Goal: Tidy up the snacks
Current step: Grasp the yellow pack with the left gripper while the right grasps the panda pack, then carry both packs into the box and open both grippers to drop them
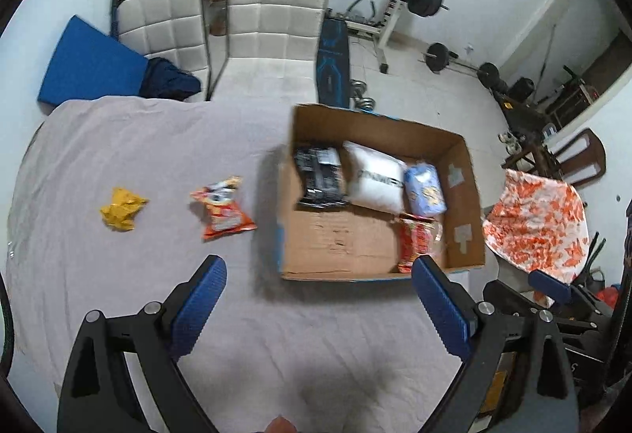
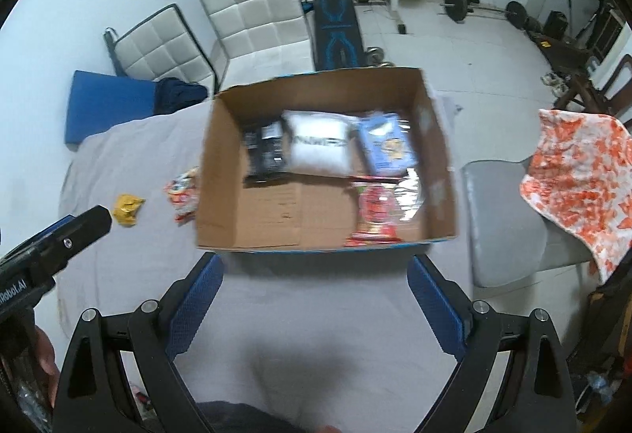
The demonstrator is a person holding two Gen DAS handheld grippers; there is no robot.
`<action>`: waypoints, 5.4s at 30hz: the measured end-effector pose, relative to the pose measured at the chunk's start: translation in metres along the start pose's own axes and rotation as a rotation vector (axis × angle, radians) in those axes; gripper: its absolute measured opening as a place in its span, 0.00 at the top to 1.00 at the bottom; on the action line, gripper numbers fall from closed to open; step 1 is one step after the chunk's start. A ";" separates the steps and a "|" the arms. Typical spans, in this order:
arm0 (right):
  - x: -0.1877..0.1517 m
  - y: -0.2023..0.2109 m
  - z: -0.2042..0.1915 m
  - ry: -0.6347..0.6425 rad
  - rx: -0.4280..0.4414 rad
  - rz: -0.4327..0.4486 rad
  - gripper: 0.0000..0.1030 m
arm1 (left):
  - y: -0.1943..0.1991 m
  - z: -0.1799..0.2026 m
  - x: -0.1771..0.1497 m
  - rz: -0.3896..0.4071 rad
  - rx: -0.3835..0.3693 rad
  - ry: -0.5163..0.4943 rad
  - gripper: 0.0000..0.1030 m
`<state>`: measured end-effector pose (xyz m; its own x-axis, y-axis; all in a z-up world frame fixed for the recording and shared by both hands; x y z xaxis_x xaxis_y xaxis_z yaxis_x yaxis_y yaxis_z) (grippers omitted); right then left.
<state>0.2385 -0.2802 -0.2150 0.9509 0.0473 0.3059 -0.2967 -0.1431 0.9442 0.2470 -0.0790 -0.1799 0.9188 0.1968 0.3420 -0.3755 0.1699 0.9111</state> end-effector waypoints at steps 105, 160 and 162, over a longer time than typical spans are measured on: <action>0.025 -0.050 -0.145 0.159 0.120 -0.146 0.65 | -0.014 -0.088 0.031 -0.054 -0.056 -0.034 0.58; 0.036 -0.230 0.004 0.054 0.098 -0.376 0.64 | -0.239 0.012 0.010 -0.503 0.010 -0.001 0.56; 0.036 -0.233 0.007 0.044 0.092 -0.384 0.63 | -0.239 0.012 0.011 -0.503 0.018 0.000 0.56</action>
<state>0.3427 -0.2517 -0.4249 0.9858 0.1566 -0.0607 0.0910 -0.1942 0.9767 0.3486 -0.1288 -0.3912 0.9854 0.0952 -0.1410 0.1165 0.2269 0.9669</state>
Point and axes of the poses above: each gripper's, at about its wrist camera, not at the fingertips, and y roughly against the way its jaws point, z to its right, x to its top, the point moved 5 cm from there along -y, roughly the way its jaws point, and after that the axes turned 8 degrees about y, right-handed, at the moved point
